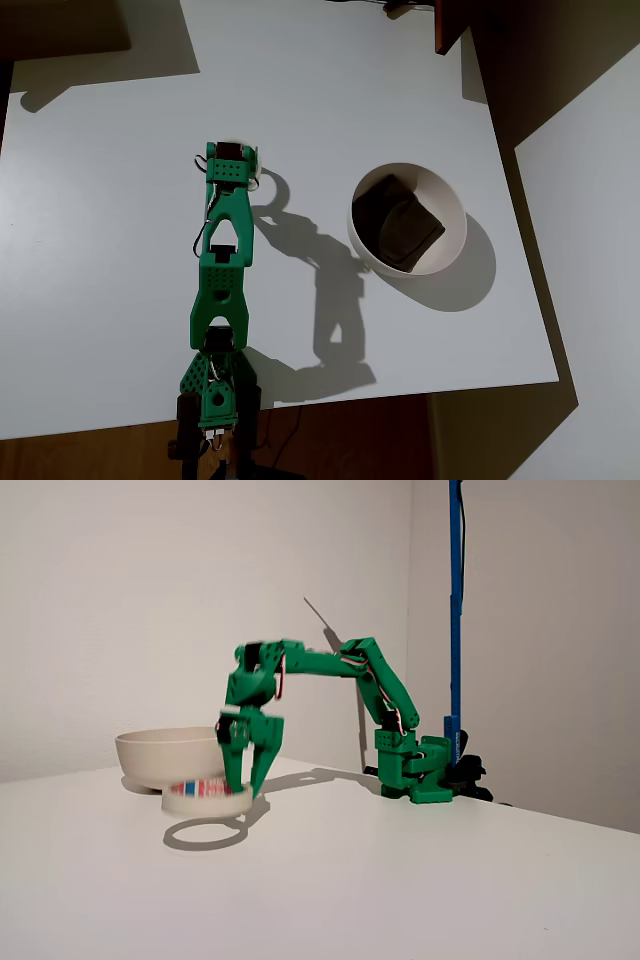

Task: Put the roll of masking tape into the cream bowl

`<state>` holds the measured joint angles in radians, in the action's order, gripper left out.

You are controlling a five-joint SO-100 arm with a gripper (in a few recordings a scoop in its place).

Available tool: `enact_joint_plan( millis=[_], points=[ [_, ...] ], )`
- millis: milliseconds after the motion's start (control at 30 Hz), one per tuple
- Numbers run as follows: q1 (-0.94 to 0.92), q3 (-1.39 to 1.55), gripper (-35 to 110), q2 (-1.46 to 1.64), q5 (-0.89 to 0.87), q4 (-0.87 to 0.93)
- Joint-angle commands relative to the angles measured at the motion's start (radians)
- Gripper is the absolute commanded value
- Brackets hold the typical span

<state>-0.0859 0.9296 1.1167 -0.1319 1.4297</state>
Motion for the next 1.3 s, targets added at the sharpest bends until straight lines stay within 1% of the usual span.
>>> enact_joint_plan(
  millis=[0, 200, 333, 500, 733, 900, 1067, 1267],
  points=[
    [0.005, -0.087, -8, 0.345, -0.031, 0.057],
    [0.003, -0.087, -8, 0.572, -0.051, 0.120],
    [-0.043, -0.087, -8, 0.693, -0.041, 0.133],
    [-0.181, -0.089, -8, 0.793, -0.003, 0.117],
    [-0.460, -0.094, -8, 0.825, 0.077, 0.080],
    [-0.686, -0.094, -8, 0.775, 0.112, 0.002],
    [-0.851, -0.120, -8, 0.649, 0.144, -0.063],
    [-0.954, -0.465, -8, 0.275, 0.163, 0.021]
  ],
)
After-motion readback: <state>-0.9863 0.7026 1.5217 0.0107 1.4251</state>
